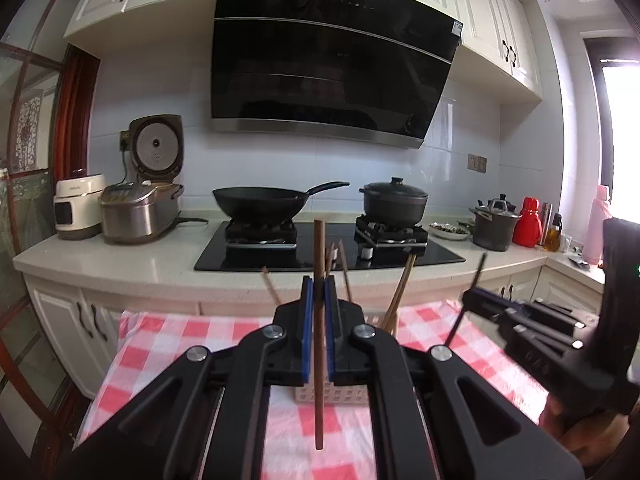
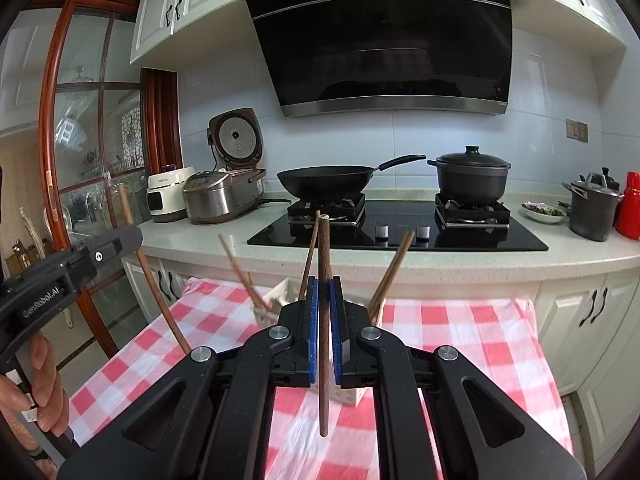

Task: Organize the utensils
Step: 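Lower both chopsticks into the white basket and open both grippers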

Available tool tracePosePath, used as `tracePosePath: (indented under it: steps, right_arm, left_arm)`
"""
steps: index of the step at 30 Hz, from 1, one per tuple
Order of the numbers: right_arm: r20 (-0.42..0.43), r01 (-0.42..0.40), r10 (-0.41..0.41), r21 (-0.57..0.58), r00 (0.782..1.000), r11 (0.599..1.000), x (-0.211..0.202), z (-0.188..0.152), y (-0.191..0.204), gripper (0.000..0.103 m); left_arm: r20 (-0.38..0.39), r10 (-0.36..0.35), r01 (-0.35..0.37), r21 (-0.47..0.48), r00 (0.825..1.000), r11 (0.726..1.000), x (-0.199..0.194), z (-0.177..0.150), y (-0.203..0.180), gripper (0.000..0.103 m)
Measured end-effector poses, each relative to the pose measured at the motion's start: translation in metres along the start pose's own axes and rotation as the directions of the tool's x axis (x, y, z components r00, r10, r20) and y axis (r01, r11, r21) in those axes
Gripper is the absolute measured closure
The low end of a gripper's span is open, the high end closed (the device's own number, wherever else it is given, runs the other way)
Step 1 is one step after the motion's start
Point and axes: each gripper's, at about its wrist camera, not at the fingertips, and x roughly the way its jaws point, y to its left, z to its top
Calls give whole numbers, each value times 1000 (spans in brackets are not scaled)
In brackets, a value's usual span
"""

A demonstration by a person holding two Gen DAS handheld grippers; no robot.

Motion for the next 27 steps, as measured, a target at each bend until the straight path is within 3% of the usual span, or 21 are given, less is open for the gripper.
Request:
tracePosePath:
  steps: [8,16,20,27]
  right_arm:
    - [30,29,-28,-14,999,999,19,52,-11,96]
    - [38,35,-34,-12,999,999,50,96,-18,96]
    - [-5,35,-35,-16,999,999,75,89,-21,96]
    - [-128,17,-17,0,992,1000,120,51,-30,95]
  left_arm:
    - [54,-41,40,20,998,999,29,65,-21,97]
    - [90,-15,15,-1,996,1000,77,118,-21,97]
    - [43,-11,13,-37,999,999,112,111,-13,98]
    - [-83,11,-14,-38,997,999,168,61,-4,97]
